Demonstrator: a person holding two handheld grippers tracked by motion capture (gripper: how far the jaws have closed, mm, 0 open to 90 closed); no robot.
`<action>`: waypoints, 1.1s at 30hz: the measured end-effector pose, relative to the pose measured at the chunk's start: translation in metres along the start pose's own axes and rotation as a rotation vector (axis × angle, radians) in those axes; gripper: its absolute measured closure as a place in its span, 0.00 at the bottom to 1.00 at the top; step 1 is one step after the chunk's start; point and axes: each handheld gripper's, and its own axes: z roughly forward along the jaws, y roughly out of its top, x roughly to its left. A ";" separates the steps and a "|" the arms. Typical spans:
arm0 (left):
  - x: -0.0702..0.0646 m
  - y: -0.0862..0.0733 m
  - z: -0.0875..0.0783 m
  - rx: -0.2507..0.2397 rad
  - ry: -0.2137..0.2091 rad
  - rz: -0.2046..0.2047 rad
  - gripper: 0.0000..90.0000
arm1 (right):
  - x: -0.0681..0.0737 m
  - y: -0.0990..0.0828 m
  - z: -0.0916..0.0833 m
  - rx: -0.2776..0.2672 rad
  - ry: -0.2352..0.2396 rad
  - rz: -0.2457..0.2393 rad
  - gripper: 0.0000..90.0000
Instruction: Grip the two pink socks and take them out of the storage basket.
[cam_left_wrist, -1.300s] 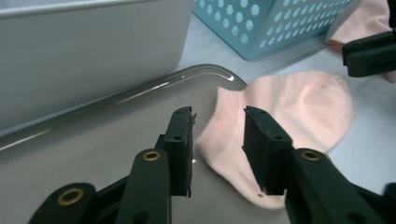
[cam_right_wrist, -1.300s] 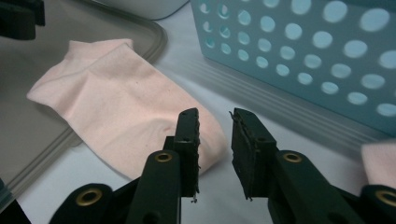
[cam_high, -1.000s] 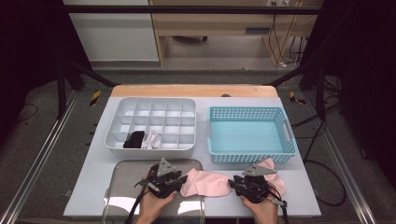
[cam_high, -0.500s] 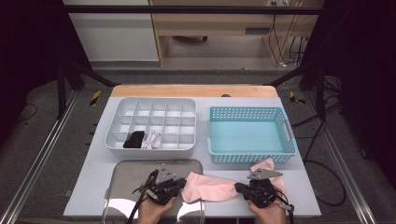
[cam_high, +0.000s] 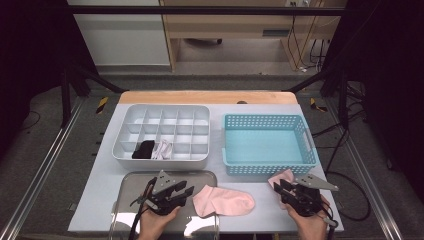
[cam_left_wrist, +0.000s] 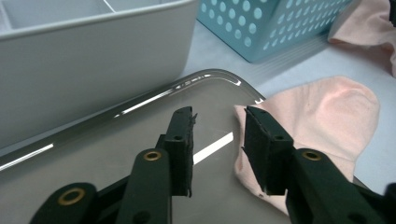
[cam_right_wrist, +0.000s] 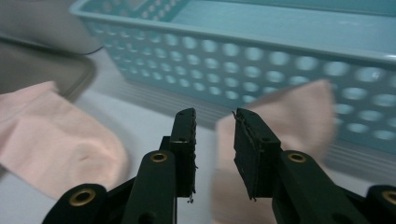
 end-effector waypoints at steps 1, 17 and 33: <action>0.002 0.000 -0.001 0.000 0.007 0.002 0.65 | -0.005 -0.001 -0.002 -0.008 -0.016 0.006 0.77; 0.015 -0.004 -0.010 0.000 0.051 -0.024 0.59 | -0.045 -0.020 -0.009 0.079 -0.163 0.050 0.74; 0.015 -0.004 -0.011 -0.004 0.053 -0.027 0.59 | -0.040 -0.011 -0.021 0.083 -0.104 0.087 1.00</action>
